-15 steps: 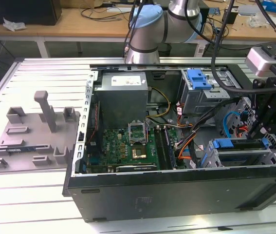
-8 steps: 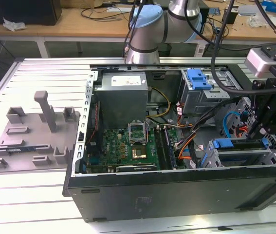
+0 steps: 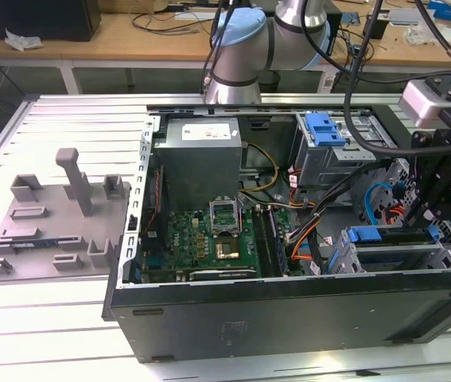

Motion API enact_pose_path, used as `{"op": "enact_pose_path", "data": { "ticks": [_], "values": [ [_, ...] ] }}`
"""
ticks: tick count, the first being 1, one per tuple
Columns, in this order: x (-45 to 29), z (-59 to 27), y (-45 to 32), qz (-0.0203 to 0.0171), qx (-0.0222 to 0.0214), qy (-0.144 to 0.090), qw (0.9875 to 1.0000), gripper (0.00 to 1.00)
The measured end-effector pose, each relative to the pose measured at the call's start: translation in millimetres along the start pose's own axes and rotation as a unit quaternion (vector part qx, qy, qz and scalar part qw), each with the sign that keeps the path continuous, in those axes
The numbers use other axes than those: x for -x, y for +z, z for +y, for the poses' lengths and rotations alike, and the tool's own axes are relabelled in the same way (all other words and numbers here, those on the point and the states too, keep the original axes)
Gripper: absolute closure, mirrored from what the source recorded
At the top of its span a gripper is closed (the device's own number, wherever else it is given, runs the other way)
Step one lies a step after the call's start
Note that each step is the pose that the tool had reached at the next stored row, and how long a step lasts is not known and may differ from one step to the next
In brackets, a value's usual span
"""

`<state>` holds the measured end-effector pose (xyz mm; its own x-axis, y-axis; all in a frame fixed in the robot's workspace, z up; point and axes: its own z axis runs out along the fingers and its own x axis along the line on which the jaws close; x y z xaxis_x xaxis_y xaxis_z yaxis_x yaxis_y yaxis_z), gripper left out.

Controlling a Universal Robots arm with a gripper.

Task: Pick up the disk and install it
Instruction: 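Insert the first disk wire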

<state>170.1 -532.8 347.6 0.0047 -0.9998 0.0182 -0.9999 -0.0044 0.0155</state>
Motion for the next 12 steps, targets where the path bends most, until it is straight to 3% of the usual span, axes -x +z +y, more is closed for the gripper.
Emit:
{"op": "enact_pose_path", "data": {
  "ticks": [12],
  "values": [
    [0.1, -0.1, 3.4, -0.0001, 0.0, 0.0, 1.0, 0.83]
  ]
}}
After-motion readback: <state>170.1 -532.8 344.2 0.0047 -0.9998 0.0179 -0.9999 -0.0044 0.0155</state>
